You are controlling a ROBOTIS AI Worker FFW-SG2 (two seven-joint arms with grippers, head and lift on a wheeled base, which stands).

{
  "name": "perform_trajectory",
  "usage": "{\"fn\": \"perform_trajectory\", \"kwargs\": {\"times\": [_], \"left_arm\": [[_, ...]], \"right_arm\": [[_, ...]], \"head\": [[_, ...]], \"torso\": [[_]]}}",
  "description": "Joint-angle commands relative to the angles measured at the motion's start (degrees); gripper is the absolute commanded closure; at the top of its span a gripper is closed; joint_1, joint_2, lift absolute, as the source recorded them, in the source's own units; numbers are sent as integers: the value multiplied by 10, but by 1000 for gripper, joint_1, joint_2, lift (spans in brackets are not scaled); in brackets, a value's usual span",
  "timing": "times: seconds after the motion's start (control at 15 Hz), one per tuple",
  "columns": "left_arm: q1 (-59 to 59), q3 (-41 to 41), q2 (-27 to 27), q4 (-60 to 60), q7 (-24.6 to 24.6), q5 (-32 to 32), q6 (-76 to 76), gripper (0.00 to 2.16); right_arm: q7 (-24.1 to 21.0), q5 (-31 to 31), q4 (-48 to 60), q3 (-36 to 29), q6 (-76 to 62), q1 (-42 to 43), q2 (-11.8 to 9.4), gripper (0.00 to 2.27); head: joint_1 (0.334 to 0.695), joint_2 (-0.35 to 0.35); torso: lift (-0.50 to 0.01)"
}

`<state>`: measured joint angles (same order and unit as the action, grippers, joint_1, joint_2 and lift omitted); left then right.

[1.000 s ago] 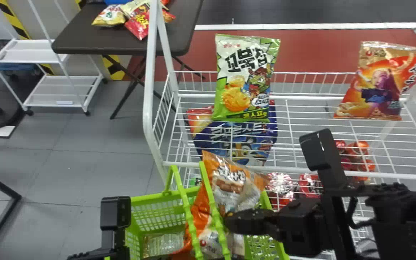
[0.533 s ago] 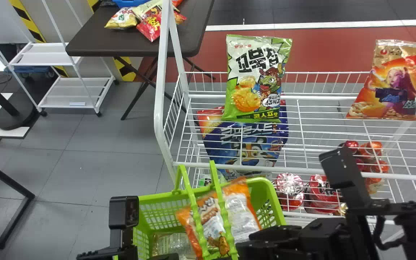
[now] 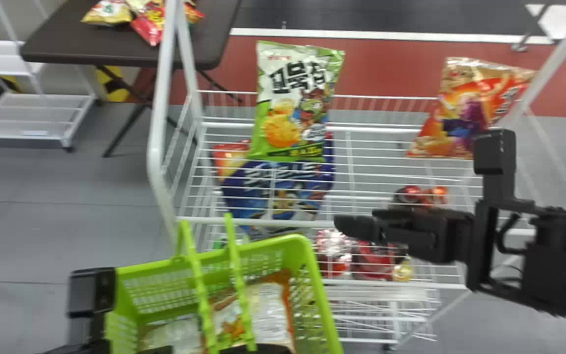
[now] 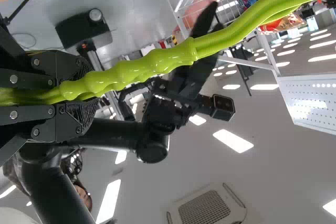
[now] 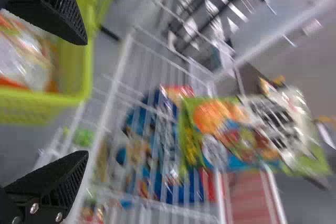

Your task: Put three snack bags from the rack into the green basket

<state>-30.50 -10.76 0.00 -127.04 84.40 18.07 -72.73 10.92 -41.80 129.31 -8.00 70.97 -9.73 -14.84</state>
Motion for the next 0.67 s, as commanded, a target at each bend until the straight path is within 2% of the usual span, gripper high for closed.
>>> {"fn": "perform_trajectory", "kwargs": {"times": [0.0,0.27,0.4,0.6], "left_arm": [[0,-1,-1,1,1,1,0,2148],[-1,-5,-1,1,4,3,0,2148],[-1,-5,-1,1,4,3,0,2148],[-2,-7,-1,1,5,3,0,2148]], "right_arm": [[-6,68,-51,-3,-114,12,-12,46],[-34,146,-160,2,-257,53,-24,56],[-48,177,-230,16,-327,89,-34,56],[-70,227,-348,52,-432,147,-37,56]], "head": [[695,-165],[695,-284],[695,-315],[695,-350]], "torso": [[0],[0],[0],[0]]}}
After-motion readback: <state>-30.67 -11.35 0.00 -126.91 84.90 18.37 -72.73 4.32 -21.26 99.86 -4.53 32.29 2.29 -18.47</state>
